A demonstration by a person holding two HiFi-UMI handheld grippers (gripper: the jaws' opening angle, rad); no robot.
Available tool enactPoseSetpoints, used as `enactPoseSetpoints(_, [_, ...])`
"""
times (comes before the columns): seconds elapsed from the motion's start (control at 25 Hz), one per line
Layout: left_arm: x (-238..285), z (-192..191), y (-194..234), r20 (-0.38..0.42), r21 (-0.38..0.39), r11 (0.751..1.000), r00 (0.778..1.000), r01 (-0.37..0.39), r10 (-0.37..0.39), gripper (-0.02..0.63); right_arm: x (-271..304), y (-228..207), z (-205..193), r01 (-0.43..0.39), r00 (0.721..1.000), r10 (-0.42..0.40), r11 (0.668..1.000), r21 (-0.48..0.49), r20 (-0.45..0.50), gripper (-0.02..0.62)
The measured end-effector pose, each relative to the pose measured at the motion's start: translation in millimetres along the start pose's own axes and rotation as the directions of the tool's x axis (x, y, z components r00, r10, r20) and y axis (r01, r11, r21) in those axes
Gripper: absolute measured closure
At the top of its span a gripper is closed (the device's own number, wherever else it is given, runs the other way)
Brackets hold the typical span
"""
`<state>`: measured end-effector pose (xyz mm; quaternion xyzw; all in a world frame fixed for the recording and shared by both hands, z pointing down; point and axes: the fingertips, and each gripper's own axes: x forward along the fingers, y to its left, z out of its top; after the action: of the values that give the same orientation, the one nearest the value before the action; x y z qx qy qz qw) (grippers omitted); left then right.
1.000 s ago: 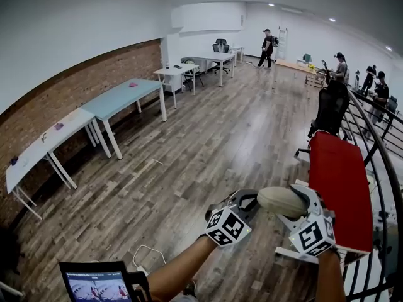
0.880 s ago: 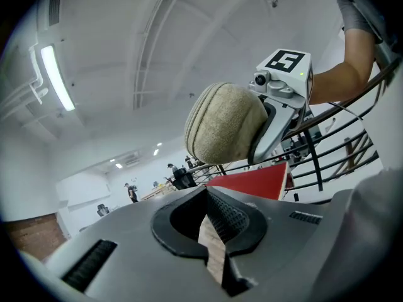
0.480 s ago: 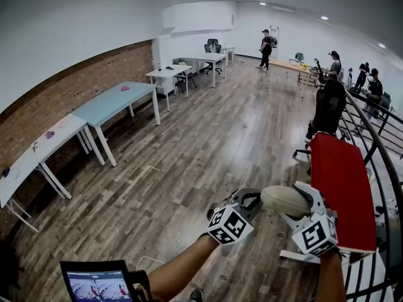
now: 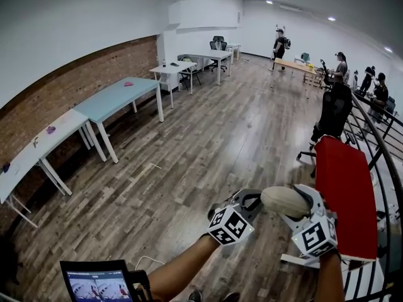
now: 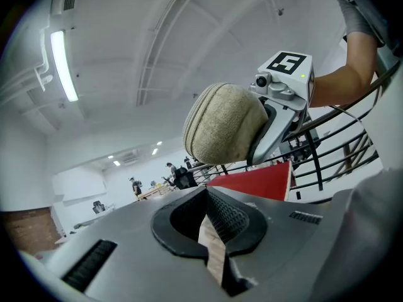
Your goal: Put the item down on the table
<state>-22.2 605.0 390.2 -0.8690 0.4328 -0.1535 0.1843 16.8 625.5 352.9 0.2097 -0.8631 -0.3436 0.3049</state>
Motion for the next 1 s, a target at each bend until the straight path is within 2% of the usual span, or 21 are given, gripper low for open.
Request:
enactPoseSetpoints(0.4, [22, 2, 32, -0.034, 0.006, 0.999, 0.998, -0.051, 0.051, 0.604, 30, -34, -2, -0.046, 0.997, 0.048, 0.998, -0.036, 0.055, 0.291])
enactPoseSetpoints(0.72, [59, 13, 50, -0.055, 0.02, 0.996, 0.994, -0.09, 0.091, 0.604, 37, -72, -22, -0.065, 0.994, 0.07, 0.996, -0.062, 0.085, 0.291])
enactPoseSetpoints(0.88, [53, 19, 58, -0.058, 0.021, 0.995, 0.993, -0.101, 0.102, 0.604, 37, -79, -15, -0.067, 0.993, 0.073, 0.995, -0.07, 0.091, 0.291])
enactPoseSetpoints(1.0, [100, 10, 48, -0.069, 0.029, 0.994, 0.992, -0.106, 0.108, 0.604, 41, -96, -61, -0.065, 0.992, 0.072, 0.996, -0.062, 0.107, 0.291])
